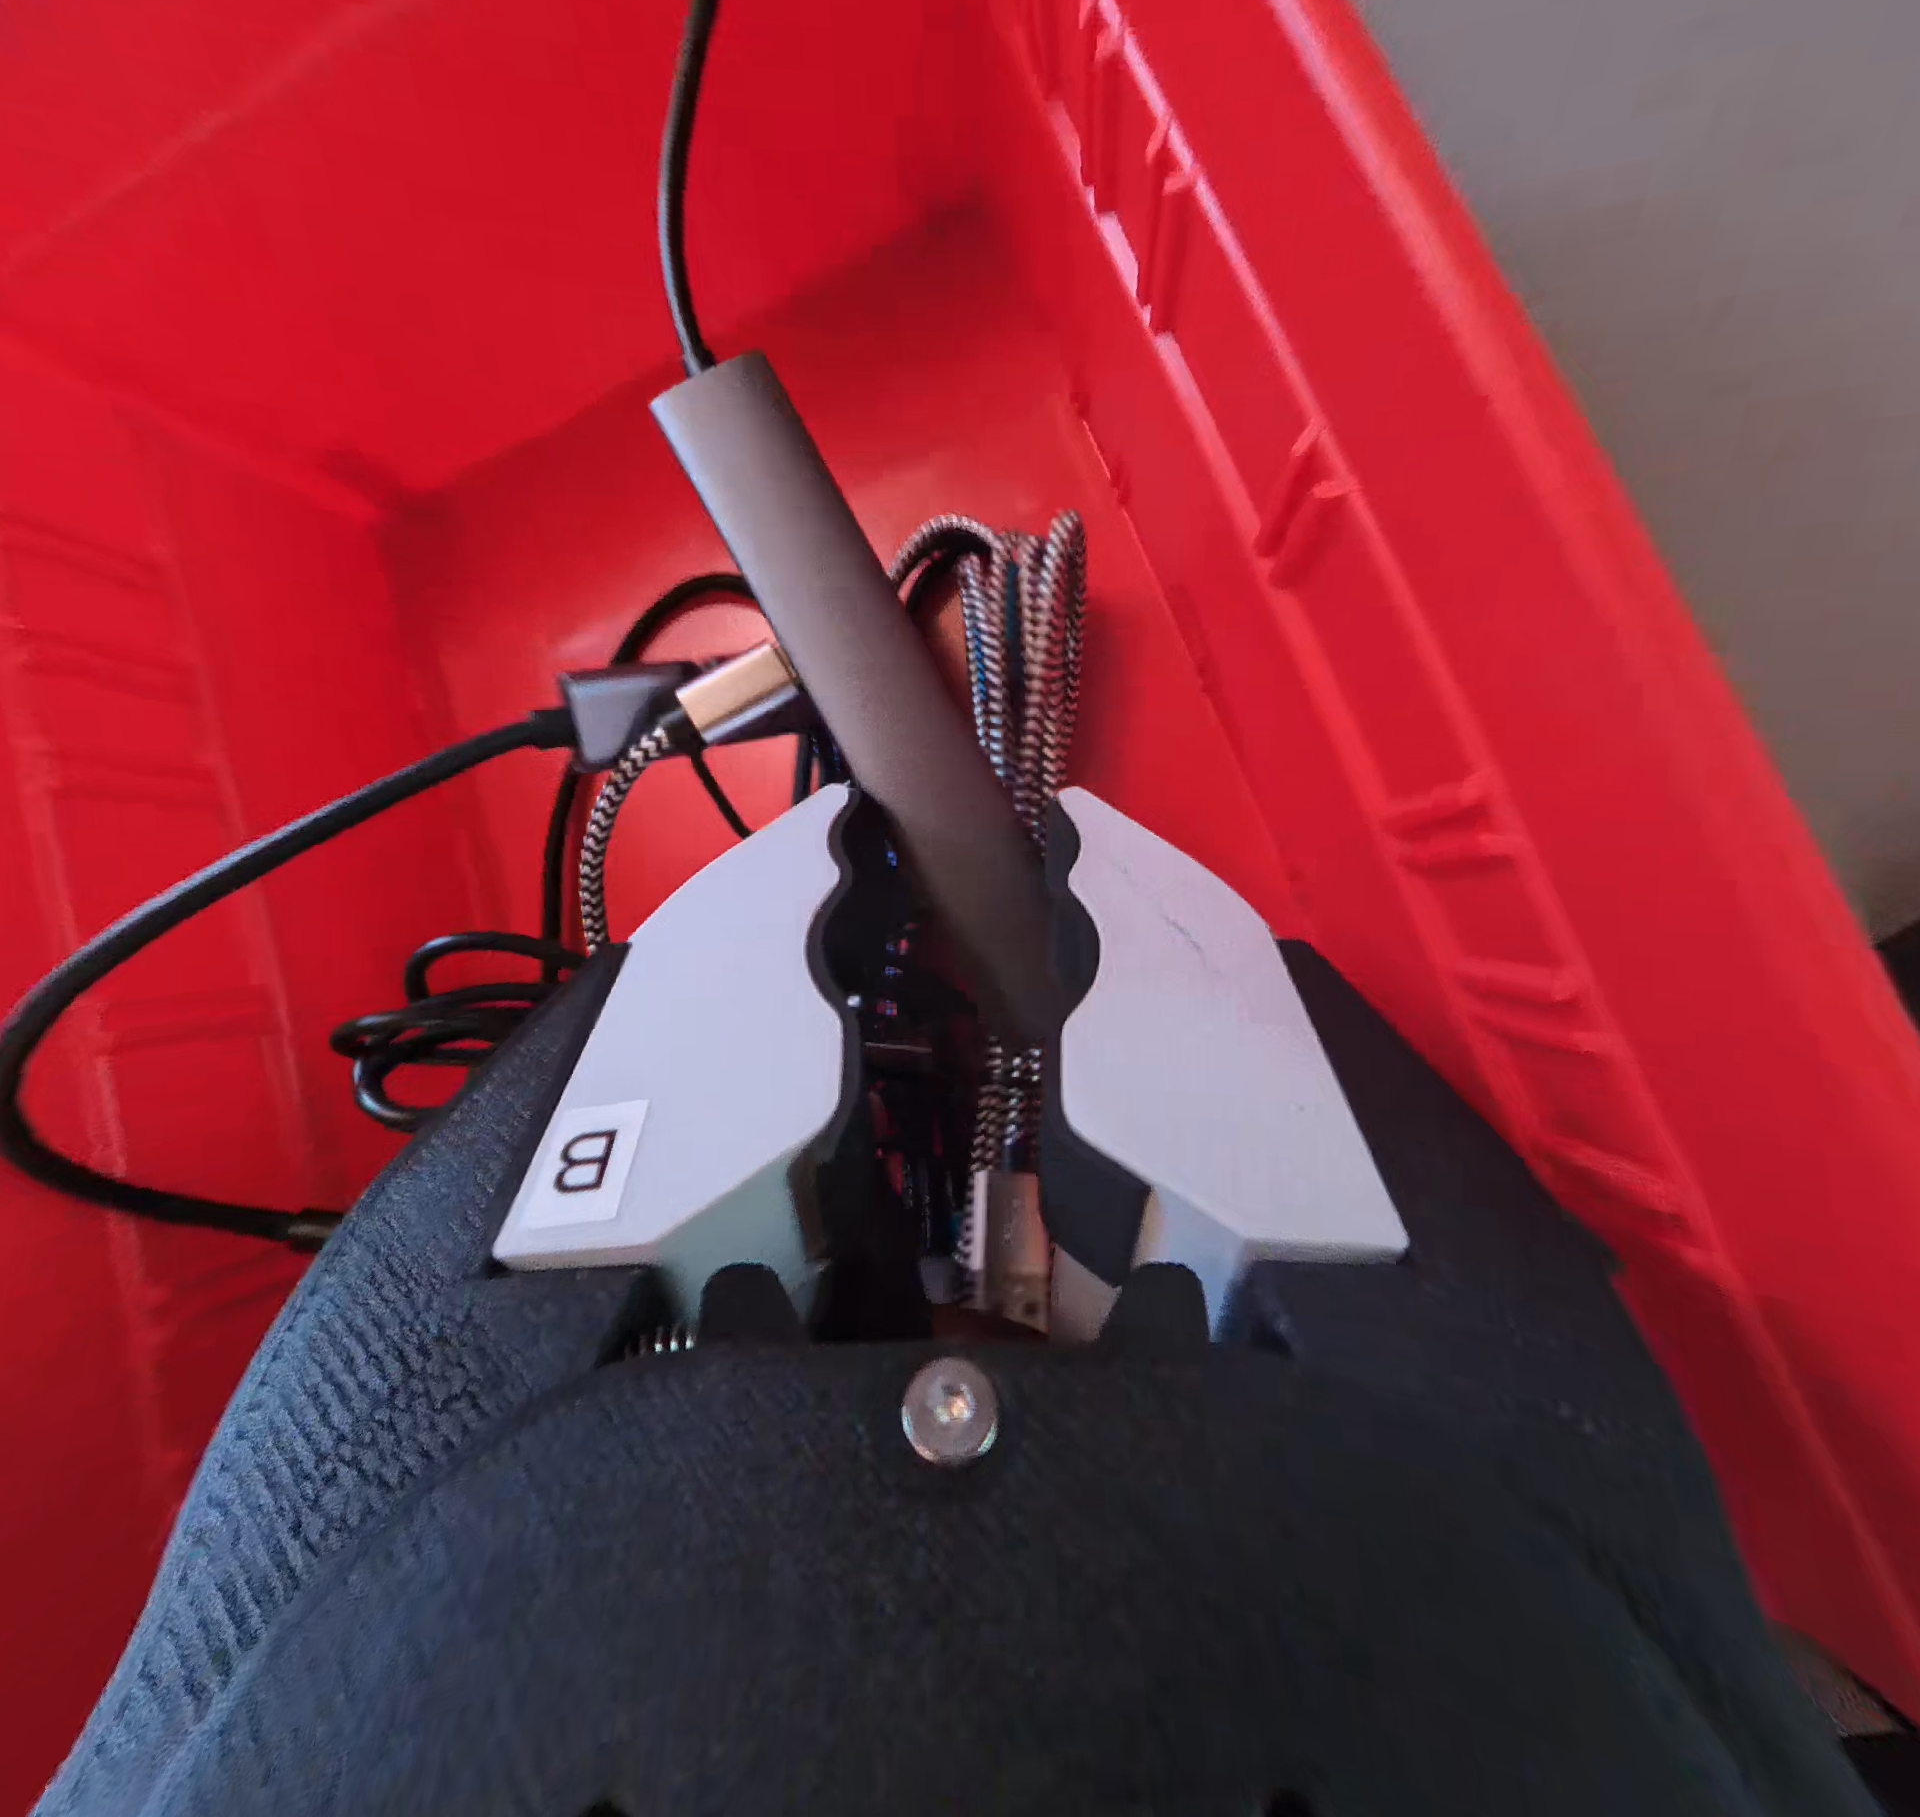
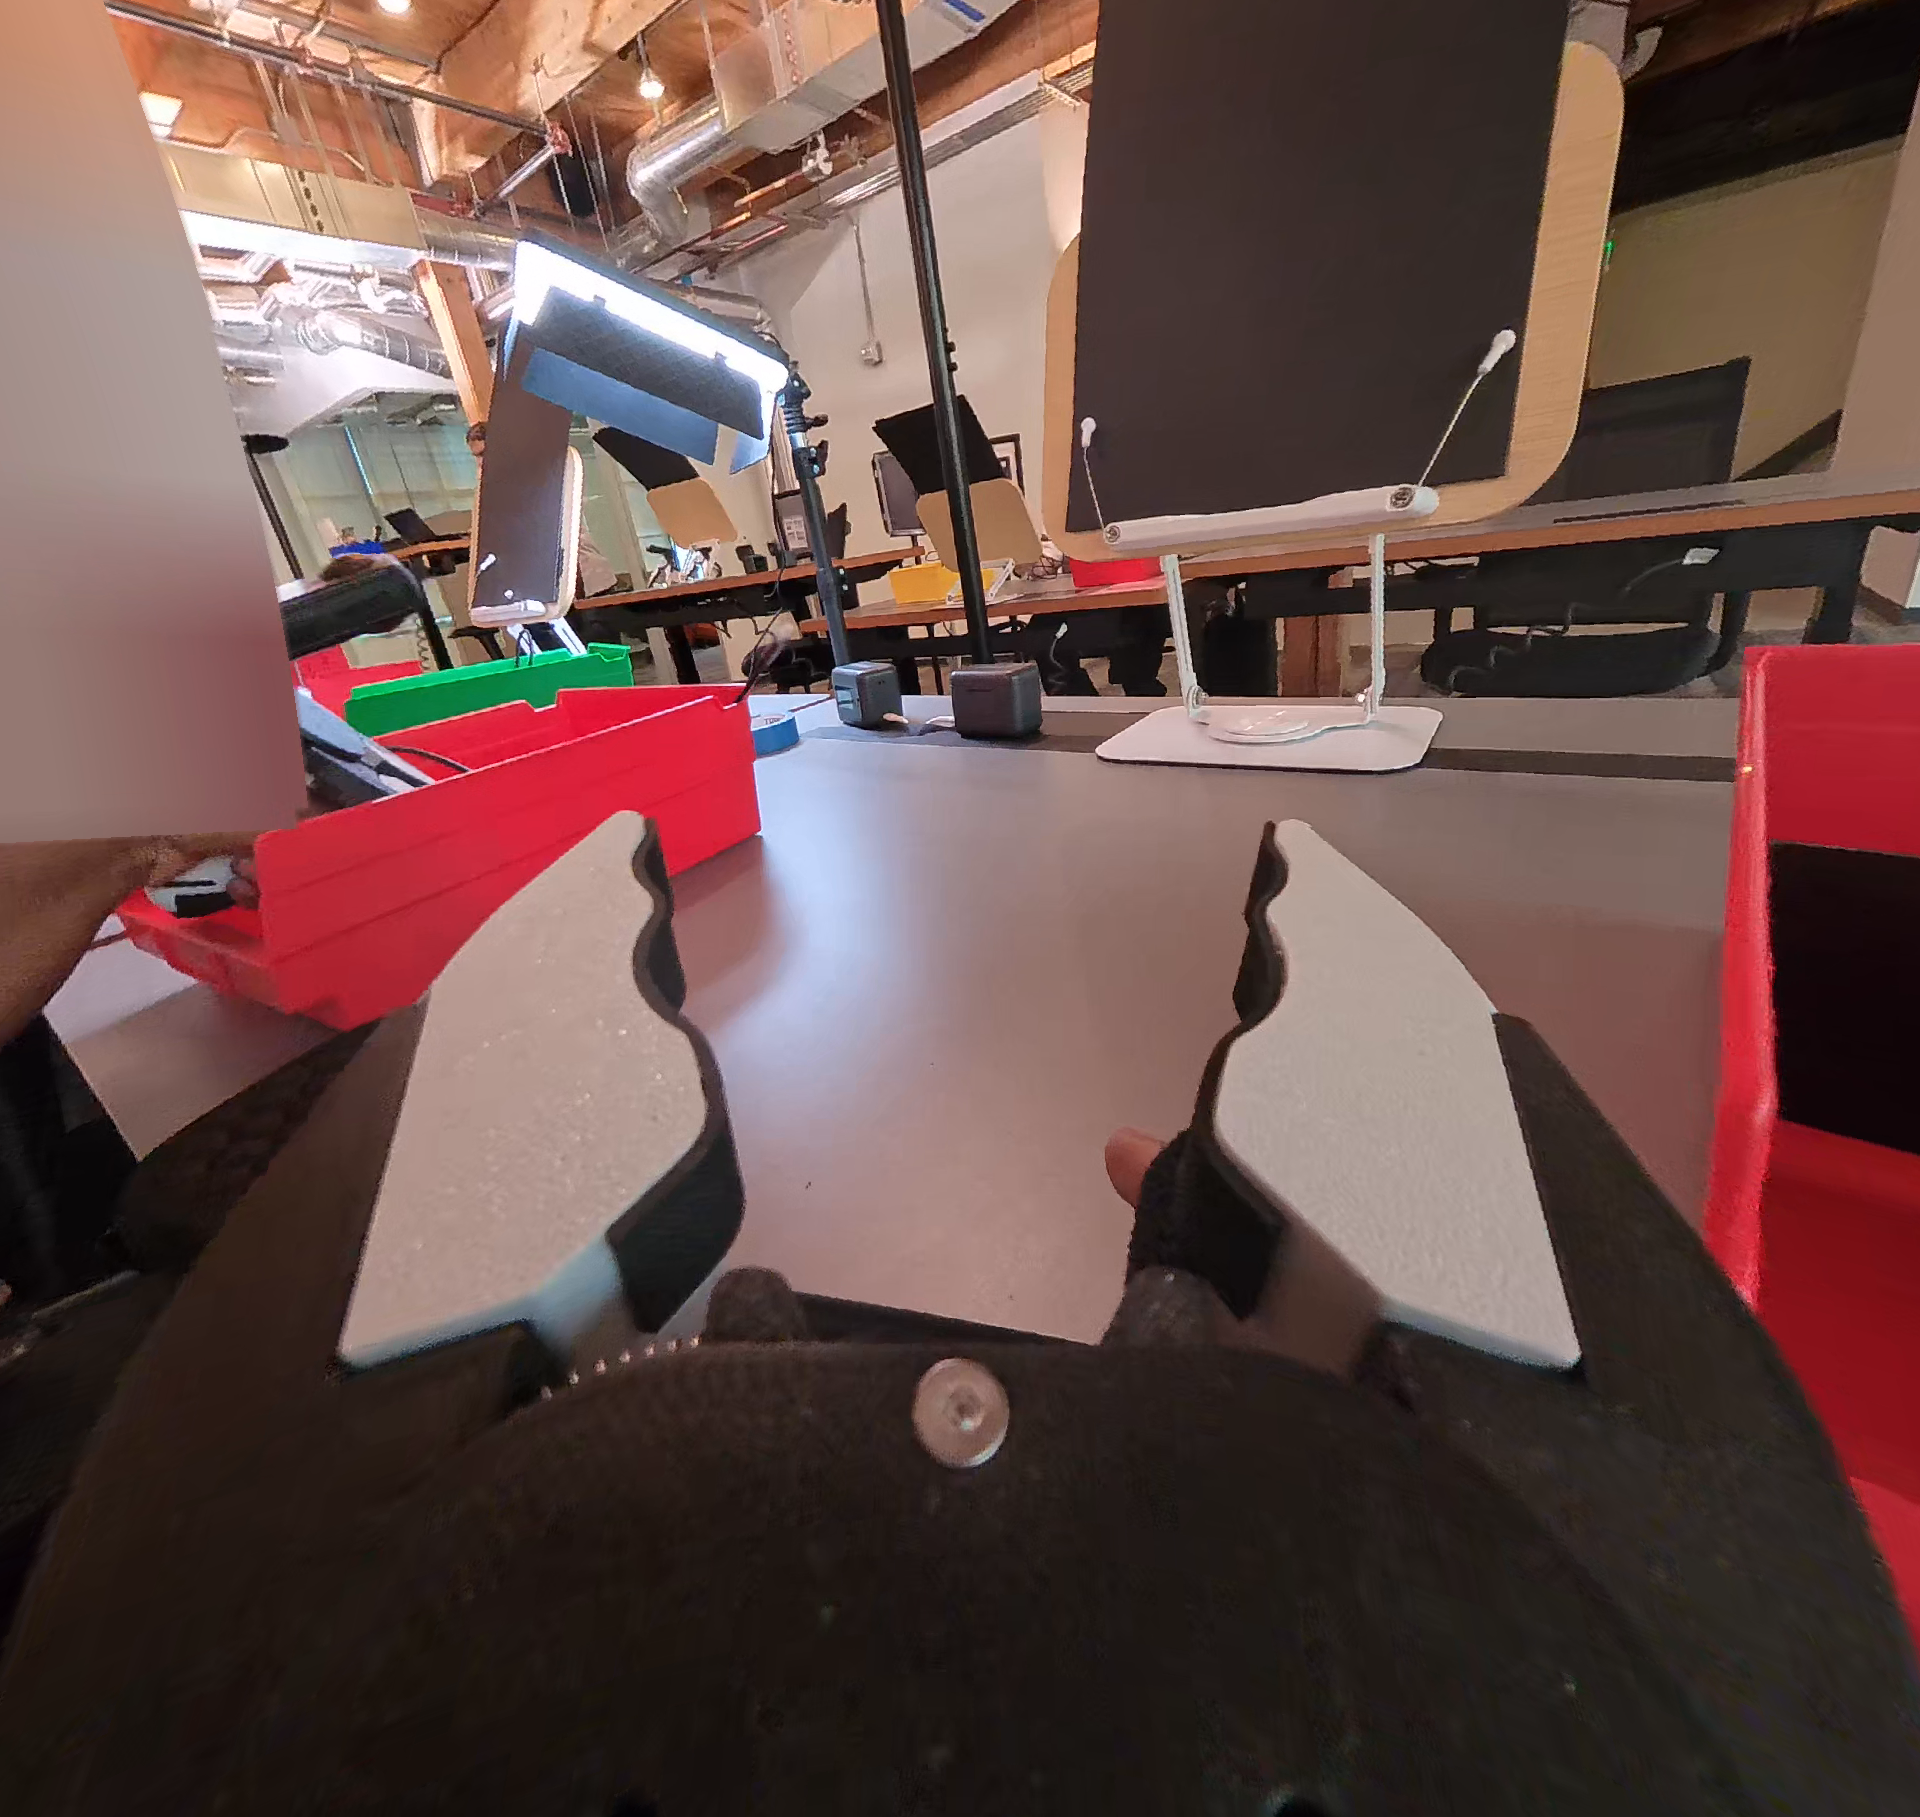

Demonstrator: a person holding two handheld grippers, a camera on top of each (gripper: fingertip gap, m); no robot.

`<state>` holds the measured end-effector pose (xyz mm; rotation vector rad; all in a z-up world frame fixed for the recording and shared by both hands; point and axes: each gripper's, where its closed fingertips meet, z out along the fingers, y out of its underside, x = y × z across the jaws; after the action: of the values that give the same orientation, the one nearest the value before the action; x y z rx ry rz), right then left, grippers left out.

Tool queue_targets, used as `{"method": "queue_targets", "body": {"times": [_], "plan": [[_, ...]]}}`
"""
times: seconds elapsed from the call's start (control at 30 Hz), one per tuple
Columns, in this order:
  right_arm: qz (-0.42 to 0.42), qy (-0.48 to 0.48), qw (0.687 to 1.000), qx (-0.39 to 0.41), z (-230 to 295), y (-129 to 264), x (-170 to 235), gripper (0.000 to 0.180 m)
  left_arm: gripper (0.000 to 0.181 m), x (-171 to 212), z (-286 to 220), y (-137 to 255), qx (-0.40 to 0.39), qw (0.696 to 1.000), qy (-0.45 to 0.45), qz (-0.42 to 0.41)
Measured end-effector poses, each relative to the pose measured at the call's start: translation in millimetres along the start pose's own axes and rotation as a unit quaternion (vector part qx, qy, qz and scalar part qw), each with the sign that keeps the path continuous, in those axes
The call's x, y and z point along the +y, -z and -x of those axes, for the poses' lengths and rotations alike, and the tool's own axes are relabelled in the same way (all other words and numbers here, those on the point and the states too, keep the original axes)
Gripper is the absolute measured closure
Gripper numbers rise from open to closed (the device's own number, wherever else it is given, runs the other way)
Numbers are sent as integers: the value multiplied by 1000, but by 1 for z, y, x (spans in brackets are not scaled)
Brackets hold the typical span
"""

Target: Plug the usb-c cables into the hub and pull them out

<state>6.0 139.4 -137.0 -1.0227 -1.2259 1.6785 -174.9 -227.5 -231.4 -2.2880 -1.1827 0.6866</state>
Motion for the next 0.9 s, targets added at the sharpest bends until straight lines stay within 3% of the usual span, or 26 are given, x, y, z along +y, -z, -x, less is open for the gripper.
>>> {"method": "queue_targets", "body": {"times": [0.27, 0.47, 0.57, 0.63, 0.73, 0.9], "plan": [[0, 9, 1000, 5, 0, 0, 0, 81, 152, -40, 8, 70, -113, 972, -83, -189], [6, 23, 1000, 1, 4, -1, 2, 89, 155, -75, 7, 129, -268, 895, -175, -312], [7, 27, 1000, -1, 5, -1, 2, 96, 156, -90, 2, 150, -301, 865, -189, -355], [6, 29, 1000, -1, 5, -1, 2, 96, 156, -98, 3, 159, -301, 859, -170, -378], [5, 26, 1000, -2, 5, -1, 1, 97, 157, -109, 12, 167, -228, 869, -89, -430], [2, 14, 1000, 0, 3, -1, 1, 100, 157, -128, 26, 200, -133, 849, -38, -511]]}}
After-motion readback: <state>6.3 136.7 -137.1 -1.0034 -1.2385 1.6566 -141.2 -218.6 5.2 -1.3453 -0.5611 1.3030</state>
